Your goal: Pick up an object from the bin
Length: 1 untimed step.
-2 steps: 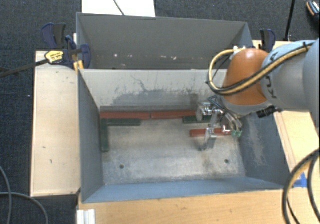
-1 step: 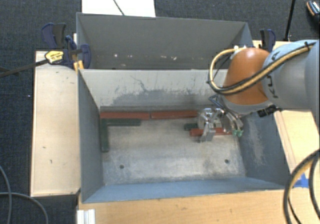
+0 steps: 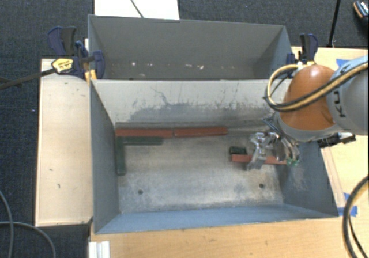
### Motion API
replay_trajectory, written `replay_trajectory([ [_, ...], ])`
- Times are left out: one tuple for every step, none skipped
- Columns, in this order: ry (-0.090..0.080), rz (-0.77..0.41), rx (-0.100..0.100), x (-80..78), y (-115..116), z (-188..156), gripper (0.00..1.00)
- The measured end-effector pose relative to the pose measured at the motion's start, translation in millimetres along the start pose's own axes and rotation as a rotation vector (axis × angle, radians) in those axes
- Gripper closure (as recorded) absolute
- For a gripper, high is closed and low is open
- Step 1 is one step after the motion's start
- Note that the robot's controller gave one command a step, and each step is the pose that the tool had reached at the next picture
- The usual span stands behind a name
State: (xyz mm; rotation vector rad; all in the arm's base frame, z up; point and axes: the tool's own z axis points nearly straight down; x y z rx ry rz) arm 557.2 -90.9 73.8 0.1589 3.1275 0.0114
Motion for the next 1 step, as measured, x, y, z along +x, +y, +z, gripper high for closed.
replay_trajectory([
  [-0.002,0.071,0.008,-5.3,-20.8,-148.4,1.0],
])
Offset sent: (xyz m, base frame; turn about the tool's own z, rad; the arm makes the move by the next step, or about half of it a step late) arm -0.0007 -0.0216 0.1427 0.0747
